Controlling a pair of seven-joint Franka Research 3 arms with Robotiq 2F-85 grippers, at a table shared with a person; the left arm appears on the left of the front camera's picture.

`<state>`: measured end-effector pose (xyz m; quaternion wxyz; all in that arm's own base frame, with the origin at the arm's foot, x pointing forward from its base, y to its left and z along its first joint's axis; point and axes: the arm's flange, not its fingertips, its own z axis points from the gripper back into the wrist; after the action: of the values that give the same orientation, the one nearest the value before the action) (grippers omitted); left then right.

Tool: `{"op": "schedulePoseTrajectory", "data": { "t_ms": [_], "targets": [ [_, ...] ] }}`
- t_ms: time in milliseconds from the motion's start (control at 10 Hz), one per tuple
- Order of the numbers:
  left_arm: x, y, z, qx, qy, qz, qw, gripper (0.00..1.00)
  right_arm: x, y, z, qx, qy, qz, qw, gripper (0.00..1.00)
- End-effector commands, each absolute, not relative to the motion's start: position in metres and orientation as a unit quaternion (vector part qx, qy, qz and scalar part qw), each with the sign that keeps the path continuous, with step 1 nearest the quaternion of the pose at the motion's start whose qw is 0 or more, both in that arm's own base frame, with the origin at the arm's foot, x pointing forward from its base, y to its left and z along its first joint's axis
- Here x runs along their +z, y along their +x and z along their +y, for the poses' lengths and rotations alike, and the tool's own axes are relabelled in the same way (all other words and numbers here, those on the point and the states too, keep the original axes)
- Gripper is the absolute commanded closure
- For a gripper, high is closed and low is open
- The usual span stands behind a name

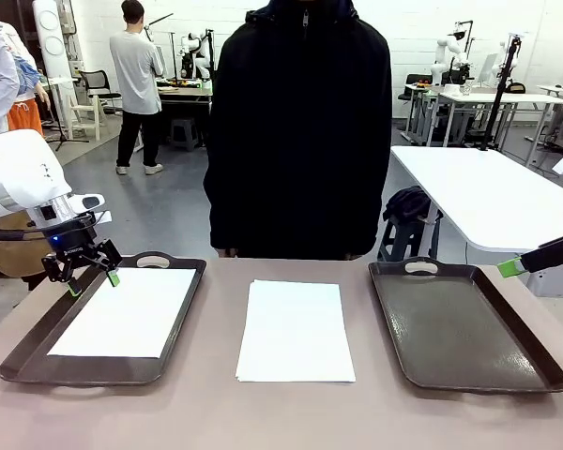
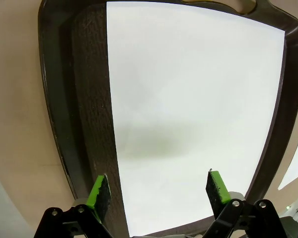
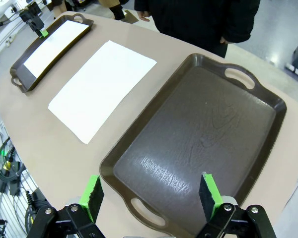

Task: Sort the A4 documents.
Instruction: Receive the A4 Paper.

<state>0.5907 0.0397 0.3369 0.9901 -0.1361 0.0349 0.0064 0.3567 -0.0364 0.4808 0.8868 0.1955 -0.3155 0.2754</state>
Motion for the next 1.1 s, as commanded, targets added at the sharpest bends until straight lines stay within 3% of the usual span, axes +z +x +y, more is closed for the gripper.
{"op": "schedulePoseTrajectory", "data": {
  "t_ms": [0, 100, 200, 400, 600, 800, 1000],
  "targets": [
    [0.337, 0.591, 0.040, 0.006, -0.136, 0.035, 0.990, 0.00, 0.479, 0.358, -0.037, 0.276, 0.204, -0.316, 0.884, 0.00],
    [0.354, 0.588, 0.015, -0.016, -0.017, -0.031, 0.999, 0.00, 0.479, 0.358, -0.037, 0.276, 0.204, -0.316, 0.884, 0.00],
    [0.382, 0.579, 0.007, -0.025, -0.020, -0.091, 0.995, 0.00, 0.479, 0.358, -0.037, 0.276, 0.204, -0.316, 0.884, 0.00],
    [0.445, 0.558, 0.004, -0.049, -0.062, -0.218, 0.973, 0.00, 0.479, 0.358, -0.037, 0.276, 0.204, -0.316, 0.884, 0.00],
    [0.485, 0.519, 0.015, -0.104, -0.155, -0.261, 0.947, 0.00, 0.479, 0.358, -0.037, 0.276, 0.204, -0.316, 0.884, 0.00],
    [0.523, 0.482, 0.029, -0.189, -0.187, -0.358, 0.895, 0.00, 0.479, 0.358, -0.037, 0.276, 0.204, -0.316, 0.884, 0.00],
    [0.551, 0.456, 0.054, -0.243, -0.202, -0.389, 0.866, 0.00, 0.479, 0.358, -0.037, 0.276, 0.204, -0.316, 0.884, 0.00]
  ]
}}
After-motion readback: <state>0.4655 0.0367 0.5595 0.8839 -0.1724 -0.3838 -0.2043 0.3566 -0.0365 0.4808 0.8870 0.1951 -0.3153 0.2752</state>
